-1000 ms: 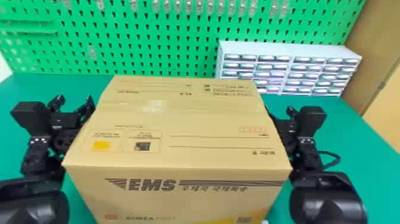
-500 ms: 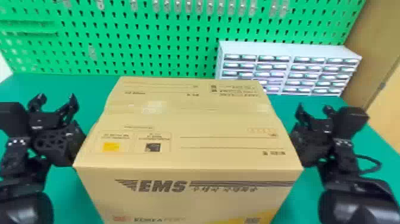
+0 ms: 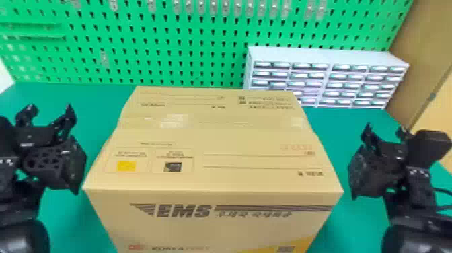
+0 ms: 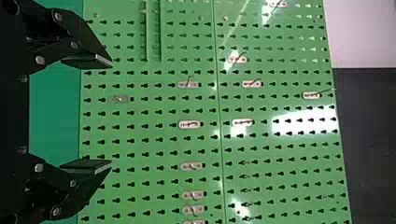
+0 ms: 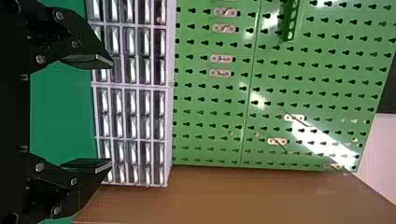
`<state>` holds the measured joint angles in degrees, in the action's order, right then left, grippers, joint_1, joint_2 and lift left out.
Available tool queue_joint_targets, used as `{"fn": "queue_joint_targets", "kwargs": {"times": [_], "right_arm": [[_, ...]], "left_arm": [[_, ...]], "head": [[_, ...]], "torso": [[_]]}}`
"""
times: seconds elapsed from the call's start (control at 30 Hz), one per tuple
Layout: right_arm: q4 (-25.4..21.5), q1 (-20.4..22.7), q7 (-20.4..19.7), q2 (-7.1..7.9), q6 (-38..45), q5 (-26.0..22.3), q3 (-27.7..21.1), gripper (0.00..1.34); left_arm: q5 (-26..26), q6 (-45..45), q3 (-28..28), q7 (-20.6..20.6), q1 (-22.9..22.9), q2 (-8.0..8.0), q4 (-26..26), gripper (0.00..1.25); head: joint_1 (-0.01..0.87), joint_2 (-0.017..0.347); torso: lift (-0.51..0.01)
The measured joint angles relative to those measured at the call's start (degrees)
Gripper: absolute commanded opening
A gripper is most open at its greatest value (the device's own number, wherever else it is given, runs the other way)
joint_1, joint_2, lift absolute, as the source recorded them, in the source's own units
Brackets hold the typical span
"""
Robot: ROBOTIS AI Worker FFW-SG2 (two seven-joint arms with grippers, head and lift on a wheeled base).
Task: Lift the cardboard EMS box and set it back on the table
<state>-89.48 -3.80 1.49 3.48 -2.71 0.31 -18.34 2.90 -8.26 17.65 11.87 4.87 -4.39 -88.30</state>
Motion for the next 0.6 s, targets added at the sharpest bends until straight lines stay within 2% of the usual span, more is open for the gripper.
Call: {"fn": "queue_joint_targets", "kwargs": {"times": [0.6], "right_arm": [[0.00, -0.25, 0.00, -0.05, 0.20, 0.31, 0.72, 0.83]], "left_arm": [[-0.05, -0.09, 0.16, 0.00, 0.05, 0.00, -0.03, 0.76]], "head": [[0.678, -0.014]], "torso": [[-0.093]]}}
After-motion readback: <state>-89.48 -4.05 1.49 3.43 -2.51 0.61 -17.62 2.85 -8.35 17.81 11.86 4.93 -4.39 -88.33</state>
